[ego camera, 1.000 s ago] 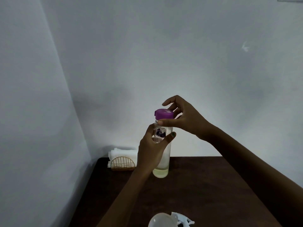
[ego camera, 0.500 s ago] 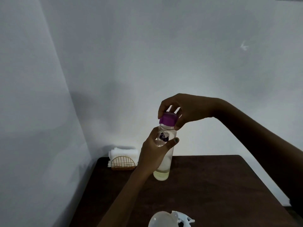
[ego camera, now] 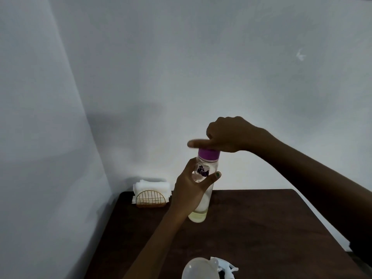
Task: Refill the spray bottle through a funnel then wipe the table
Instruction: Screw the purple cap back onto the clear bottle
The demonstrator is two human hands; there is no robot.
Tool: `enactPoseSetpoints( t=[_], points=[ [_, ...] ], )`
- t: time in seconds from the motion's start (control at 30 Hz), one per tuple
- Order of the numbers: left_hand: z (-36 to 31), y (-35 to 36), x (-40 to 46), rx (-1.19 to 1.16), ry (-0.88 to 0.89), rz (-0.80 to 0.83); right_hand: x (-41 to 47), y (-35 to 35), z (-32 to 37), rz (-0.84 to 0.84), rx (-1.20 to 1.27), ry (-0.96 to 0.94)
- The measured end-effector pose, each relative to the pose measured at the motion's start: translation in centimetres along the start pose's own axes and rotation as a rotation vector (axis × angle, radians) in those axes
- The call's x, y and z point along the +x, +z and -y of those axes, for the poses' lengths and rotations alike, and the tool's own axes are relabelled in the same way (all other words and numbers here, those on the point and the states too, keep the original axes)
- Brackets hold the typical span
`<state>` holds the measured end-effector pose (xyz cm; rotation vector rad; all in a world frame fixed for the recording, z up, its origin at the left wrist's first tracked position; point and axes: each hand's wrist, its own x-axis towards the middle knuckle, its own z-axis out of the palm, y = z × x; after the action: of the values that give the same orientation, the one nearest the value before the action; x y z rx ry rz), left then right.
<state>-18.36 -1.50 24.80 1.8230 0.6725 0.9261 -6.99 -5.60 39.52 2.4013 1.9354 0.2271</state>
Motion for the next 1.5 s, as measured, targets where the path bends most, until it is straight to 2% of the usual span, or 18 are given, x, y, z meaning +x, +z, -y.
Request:
enactPoseSetpoints(
  t=[0.1,0.17,0.23,0.3,0.53,0.63,0.77,0.83,0.93,1.1,1.2,1.23,1.37,1.5],
  points=[
    [0.3,-0.1,0.0,0.008,0.003,0.007,-0.1,-1.1,-0.9,0.058,0.170,-0.038],
    [0.5,-0.2,0.0,0.002,0.000,0.004,-0.5,-2.1,-1.4,0.175,0.385,-0.172],
    [0.4,-0.2,0.1,-0.006,-0.009,0.003,-0.8,-2.5,-1.8,0.277,0.486,-0.310],
    [0.2,-0.3,0.1,0.007,-0.010,0.011,-0.8,-2.1,-2.0,0.280,0.464,-0.332],
    [0.2,0.3,0.1,0.020,-0.011,0.016,0.2,-1.0,-1.8,0.159,0.208,-0.139],
    [0.1,0.1,0.2,0.002,-0.014,0.007,0.2,-0.9,-2.6,0.081,0.245,-0.147],
    [0.0,0.1,0.3,-0.015,-0.027,0.003,-0.5,-1.2,-3.1,0.303,0.506,-0.371],
    [-0.1,0.1,0.3,-0.022,-0.026,-0.008,-0.6,-1.0,-3.0,0.336,0.574,-0.394],
    [0.0,0.2,0.1,-0.020,-0.013,-0.007,-0.4,-0.5,-2.7,0.259,0.495,-0.259],
    [0.3,0.4,-0.1,-0.003,-0.001,0.001,-0.3,-0.3,-1.5,0.103,0.142,-0.071],
    [0.3,0.2,0.0,-0.010,-0.001,-0.010,-0.4,-0.7,-2.1,0.006,0.243,-0.151],
    [0.3,0.1,0.0,-0.008,-0.004,-0.011,-0.4,-0.9,-2.3,0.007,0.314,-0.210],
    [0.2,0.2,0.2,-0.019,-0.015,-0.009,-0.8,-1.0,-2.5,0.255,0.505,-0.405],
    [0.2,0.5,0.1,0.003,0.006,-0.012,-0.5,-0.5,-1.9,0.209,0.390,-0.288]
  ],
)
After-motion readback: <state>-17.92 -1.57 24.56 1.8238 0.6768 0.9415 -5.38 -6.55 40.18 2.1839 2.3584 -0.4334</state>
